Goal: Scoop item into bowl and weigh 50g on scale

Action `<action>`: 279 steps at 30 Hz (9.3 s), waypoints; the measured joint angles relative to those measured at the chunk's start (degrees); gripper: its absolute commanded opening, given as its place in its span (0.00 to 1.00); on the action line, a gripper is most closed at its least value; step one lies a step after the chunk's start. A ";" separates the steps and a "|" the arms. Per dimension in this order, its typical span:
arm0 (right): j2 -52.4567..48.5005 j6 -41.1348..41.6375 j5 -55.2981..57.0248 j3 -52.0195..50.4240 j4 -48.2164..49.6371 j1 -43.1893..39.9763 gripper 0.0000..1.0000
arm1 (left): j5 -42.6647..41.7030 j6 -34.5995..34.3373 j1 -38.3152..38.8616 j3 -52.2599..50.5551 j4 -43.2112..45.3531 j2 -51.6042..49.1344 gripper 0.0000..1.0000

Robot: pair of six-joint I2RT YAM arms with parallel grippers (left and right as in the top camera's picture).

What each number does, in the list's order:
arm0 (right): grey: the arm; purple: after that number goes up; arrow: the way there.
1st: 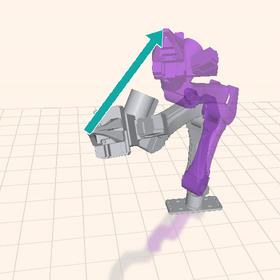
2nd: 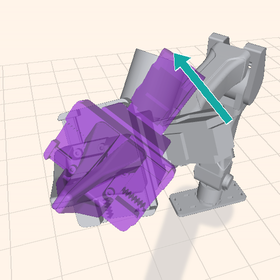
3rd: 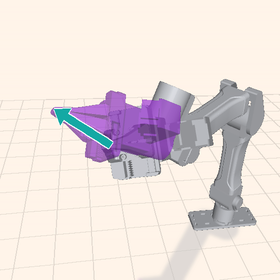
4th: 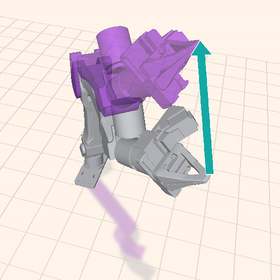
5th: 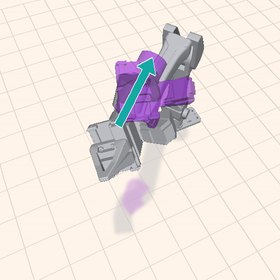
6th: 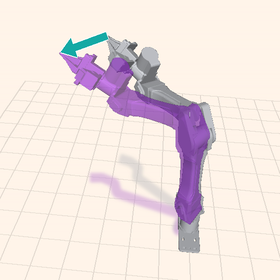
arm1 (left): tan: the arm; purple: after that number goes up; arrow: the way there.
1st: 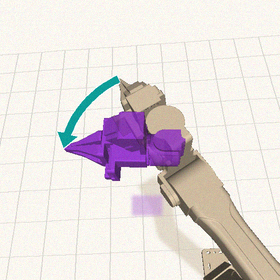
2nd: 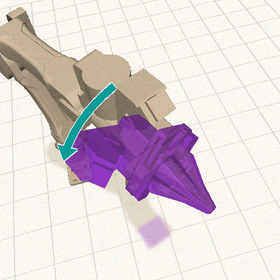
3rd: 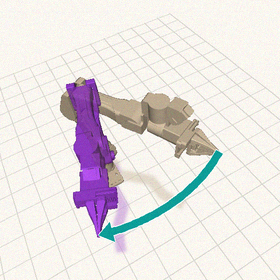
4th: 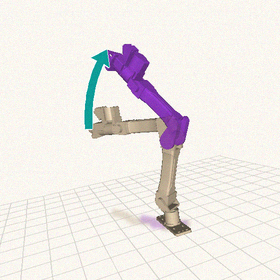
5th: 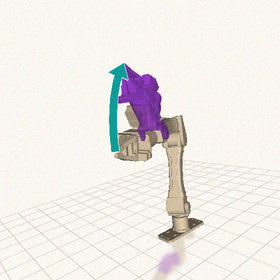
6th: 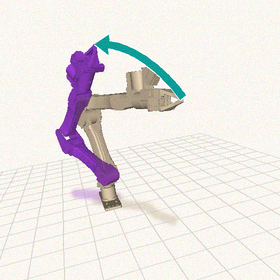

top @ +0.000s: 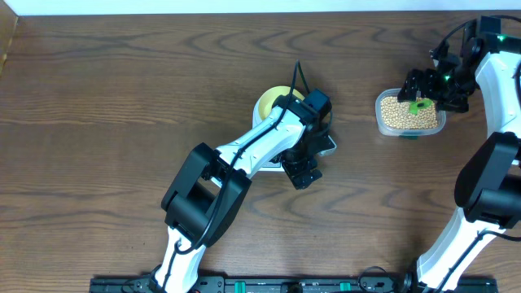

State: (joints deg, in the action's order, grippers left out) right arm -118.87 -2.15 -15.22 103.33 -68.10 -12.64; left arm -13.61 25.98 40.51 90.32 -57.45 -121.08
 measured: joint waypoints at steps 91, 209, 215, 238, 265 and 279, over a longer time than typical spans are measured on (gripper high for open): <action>0.00 0.00 0.00 0.00 -0.02 0.00 0.99 | -1.95 -6.49 -7.48 0.33 1.09 23.63 0.98; 0.00 0.00 0.00 0.00 0.00 0.00 0.99 | 1.57 -21.33 -8.20 -18.29 12.74 19.19 0.98; 0.00 0.00 0.00 0.00 -0.02 0.00 0.99 | 1.97 -26.29 -9.44 -18.29 14.45 19.19 0.98; 0.00 0.00 0.00 0.00 0.00 0.00 0.99 | 1.97 -30.71 -11.58 -18.29 14.45 19.19 0.98; 0.00 0.00 0.00 0.00 0.00 0.00 0.99 | 1.99 -28.50 -10.12 -18.29 12.33 27.08 0.98; 0.00 0.00 0.00 0.00 0.00 0.00 0.99 | 8.24 -31.91 -4.48 -18.64 12.68 27.02 0.98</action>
State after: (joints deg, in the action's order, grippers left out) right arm -118.87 -2.15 -15.22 103.33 -68.10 -12.64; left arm -5.37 -5.93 36.03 71.68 -44.77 -94.06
